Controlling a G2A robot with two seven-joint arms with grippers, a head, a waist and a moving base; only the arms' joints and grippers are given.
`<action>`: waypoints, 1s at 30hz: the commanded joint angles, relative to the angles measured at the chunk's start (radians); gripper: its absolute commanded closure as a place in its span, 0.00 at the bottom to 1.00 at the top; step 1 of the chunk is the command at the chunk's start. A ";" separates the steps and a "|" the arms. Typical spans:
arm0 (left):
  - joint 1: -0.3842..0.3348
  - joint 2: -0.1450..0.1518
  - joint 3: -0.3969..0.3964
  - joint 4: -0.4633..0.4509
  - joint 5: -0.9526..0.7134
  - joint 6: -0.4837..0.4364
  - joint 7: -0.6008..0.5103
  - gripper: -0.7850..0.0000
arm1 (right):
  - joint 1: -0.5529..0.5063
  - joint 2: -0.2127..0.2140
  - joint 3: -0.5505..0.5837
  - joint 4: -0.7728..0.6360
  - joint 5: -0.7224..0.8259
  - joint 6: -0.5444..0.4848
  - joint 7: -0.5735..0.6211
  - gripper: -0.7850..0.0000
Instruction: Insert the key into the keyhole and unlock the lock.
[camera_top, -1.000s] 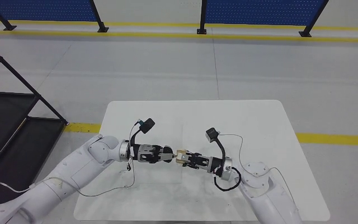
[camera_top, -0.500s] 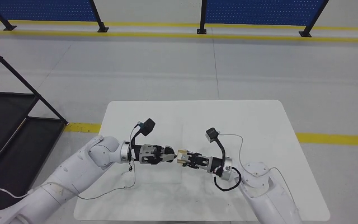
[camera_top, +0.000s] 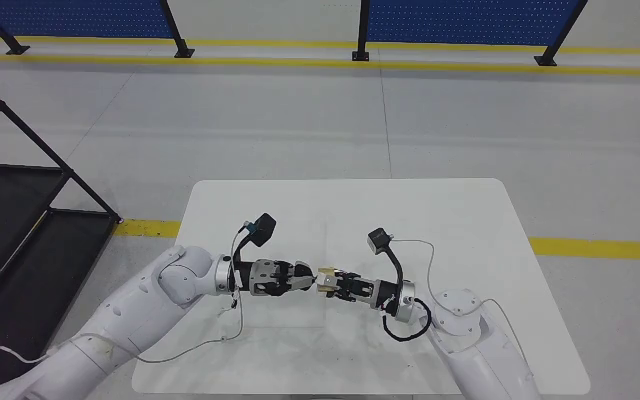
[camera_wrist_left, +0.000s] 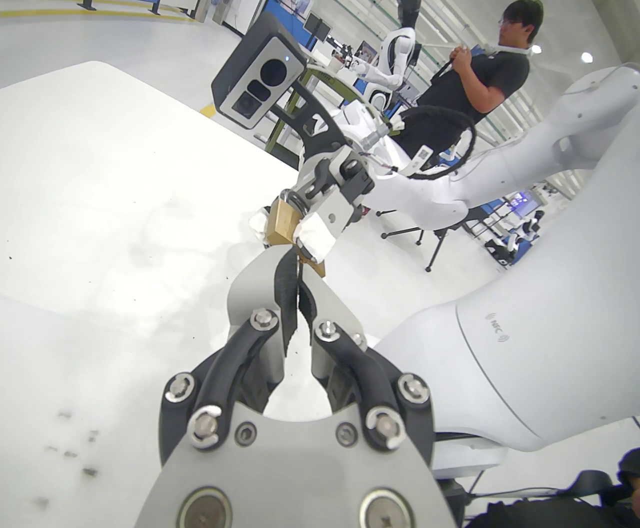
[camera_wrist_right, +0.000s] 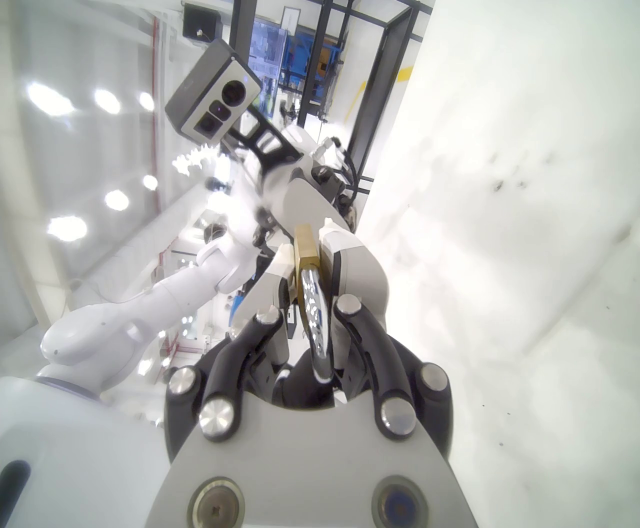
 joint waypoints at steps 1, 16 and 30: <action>0.011 -0.001 -0.010 -0.006 0.032 0.000 0.024 1.00 | 0.000 0.000 0.000 0.000 0.000 0.000 0.000 1.00; 0.054 -0.001 -0.052 -0.034 0.161 0.000 0.120 1.00 | 0.000 0.000 0.000 0.000 0.000 0.000 0.000 1.00; 0.075 0.000 -0.081 -0.057 0.286 0.000 0.205 1.00 | 0.000 0.000 0.000 0.000 0.000 0.000 0.000 1.00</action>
